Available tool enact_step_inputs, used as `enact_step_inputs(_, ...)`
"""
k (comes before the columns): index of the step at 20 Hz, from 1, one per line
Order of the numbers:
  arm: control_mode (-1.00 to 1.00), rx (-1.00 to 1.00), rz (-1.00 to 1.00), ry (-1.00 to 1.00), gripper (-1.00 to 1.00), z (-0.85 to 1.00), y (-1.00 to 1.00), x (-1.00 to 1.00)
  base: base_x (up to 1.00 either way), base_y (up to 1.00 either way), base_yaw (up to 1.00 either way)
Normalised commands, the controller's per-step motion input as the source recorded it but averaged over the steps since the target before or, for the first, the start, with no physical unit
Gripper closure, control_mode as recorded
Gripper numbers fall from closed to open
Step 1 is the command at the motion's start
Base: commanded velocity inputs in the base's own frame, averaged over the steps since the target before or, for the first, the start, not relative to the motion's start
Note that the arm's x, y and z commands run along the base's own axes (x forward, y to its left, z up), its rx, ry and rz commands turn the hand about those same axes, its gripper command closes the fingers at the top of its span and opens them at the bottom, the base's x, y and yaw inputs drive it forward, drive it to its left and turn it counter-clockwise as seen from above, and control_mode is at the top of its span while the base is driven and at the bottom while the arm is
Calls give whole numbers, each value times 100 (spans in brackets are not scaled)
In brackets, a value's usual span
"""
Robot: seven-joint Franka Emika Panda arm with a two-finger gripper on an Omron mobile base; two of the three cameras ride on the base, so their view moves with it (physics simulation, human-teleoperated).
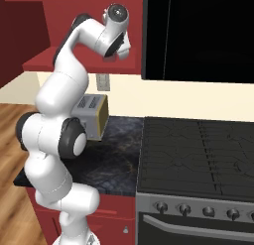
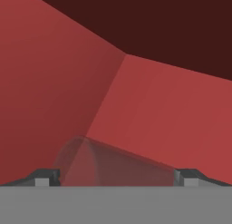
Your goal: There is a bowl on the dining counter. Grab a lemon wedge from the fridge and place it in the bowl. Then get the liquor bottle and glass cup from the cabinet and place them next to the bowl.
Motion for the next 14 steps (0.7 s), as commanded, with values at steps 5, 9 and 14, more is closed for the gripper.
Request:
enact_step_inputs(5,-100,0,0,2,-100,-41,0,0,0,0,0)
enact_step_inputs(9,-100,0,0,4,-100,-47,0,0,0,0,0)
enact_step_inputs(14,-100,0,0,7,-100,-57,0,0,0,0,0)
